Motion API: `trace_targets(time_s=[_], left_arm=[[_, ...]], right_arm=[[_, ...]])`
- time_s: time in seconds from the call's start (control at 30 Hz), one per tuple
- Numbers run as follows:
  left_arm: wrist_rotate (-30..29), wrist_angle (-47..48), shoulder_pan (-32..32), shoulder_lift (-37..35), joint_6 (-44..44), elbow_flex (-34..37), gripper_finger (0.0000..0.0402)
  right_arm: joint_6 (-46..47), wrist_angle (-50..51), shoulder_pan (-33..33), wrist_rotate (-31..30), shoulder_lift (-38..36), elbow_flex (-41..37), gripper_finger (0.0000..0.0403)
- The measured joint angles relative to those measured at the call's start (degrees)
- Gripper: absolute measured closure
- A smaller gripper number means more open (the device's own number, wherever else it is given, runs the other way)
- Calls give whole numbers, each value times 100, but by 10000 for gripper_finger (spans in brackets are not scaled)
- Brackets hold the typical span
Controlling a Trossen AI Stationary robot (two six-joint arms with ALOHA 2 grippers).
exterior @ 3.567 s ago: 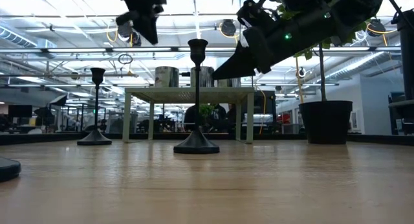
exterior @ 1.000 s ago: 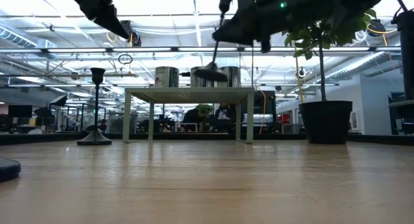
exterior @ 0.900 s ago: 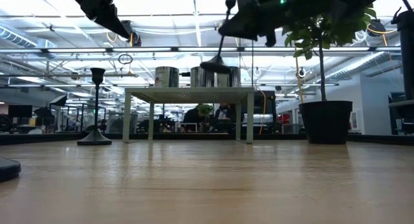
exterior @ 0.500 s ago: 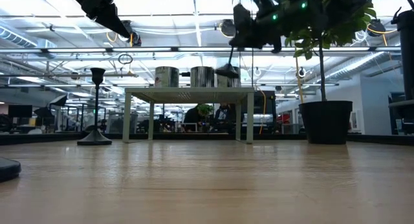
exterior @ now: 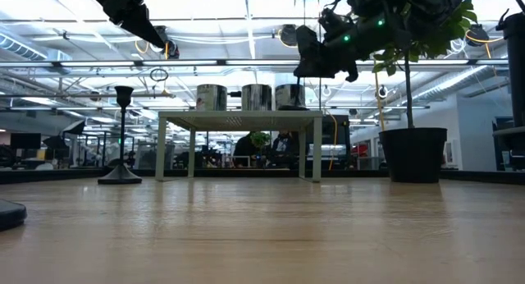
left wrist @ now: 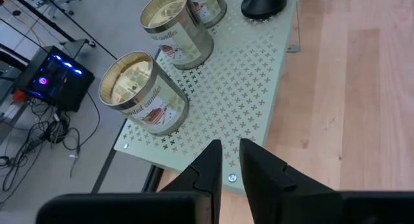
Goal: Pick & Place candle stick holders
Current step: Put the middle candle holder on the shelf, then put the top candle holder on the shelf
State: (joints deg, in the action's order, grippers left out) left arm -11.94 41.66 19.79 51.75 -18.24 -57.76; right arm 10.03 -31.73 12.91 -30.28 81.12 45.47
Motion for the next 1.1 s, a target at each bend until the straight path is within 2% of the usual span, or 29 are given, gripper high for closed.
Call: trace_targets(time_s=[0.33, 0.83, 1.1], left_arm=[[2, 1, 0, 0, 2, 0, 341], [7, 28, -68, -23, 376, 0, 341], [-7, 217, -388, -452, 438, -4, 341]], right_arm=[[-318, -105, 129, 63, 325, 4, 369], [-370, -87, -18, 39, 313, -4, 261], [-586, 379, -229, 0, -22, 1, 239]])
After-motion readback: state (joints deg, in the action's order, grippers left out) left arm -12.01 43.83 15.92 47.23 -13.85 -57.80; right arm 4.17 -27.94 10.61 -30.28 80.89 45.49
